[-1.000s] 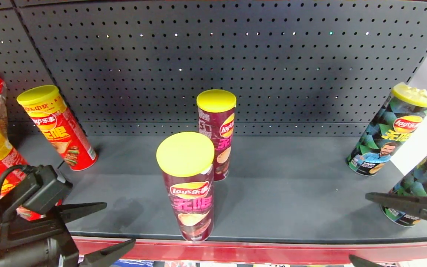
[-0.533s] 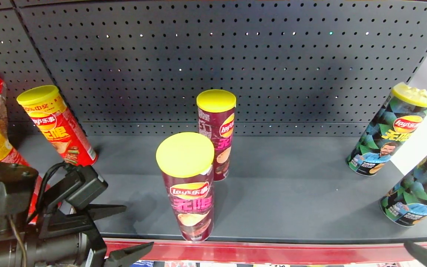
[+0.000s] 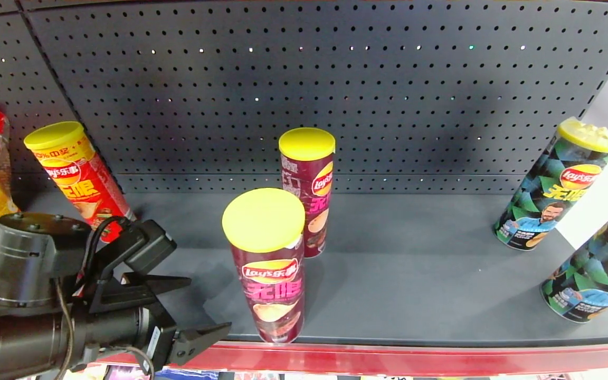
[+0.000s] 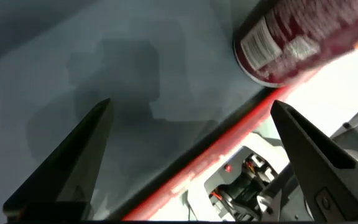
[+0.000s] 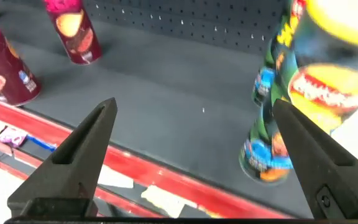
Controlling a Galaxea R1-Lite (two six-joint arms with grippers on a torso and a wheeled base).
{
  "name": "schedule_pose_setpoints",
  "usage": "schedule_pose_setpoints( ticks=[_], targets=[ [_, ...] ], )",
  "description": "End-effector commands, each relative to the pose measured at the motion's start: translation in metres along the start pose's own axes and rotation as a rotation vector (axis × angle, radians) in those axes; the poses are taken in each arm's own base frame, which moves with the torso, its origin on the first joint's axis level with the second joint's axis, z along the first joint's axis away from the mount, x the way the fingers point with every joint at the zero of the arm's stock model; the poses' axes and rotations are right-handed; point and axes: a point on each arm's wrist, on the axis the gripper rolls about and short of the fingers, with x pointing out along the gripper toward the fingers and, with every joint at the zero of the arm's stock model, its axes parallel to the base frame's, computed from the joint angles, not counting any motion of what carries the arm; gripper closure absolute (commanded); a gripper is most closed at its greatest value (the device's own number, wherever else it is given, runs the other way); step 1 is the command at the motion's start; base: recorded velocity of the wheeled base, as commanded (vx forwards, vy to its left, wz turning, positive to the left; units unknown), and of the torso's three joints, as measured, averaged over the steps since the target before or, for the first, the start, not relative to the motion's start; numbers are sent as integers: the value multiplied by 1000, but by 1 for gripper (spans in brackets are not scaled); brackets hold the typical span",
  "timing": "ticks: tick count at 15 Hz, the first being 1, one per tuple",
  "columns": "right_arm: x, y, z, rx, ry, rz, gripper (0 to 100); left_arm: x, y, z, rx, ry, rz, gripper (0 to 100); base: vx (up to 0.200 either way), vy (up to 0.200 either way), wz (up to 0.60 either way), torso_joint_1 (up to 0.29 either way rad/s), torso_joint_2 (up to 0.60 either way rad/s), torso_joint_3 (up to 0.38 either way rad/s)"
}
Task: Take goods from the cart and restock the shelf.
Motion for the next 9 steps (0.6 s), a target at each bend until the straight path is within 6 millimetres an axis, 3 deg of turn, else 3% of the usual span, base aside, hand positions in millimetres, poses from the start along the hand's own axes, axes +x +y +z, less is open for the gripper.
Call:
schedule_pose_setpoints(
  ticks=[1,9],
  targets=[
    [-11,0,-2,5,-24,-11,0,8,2,0,-3,20,-4,0,0,0,0,0,0,0],
    [-13,0,1,5,-36,-13,0,23,2,15,12,9,-21,0,0,0,0,0,0,0]
  ],
)
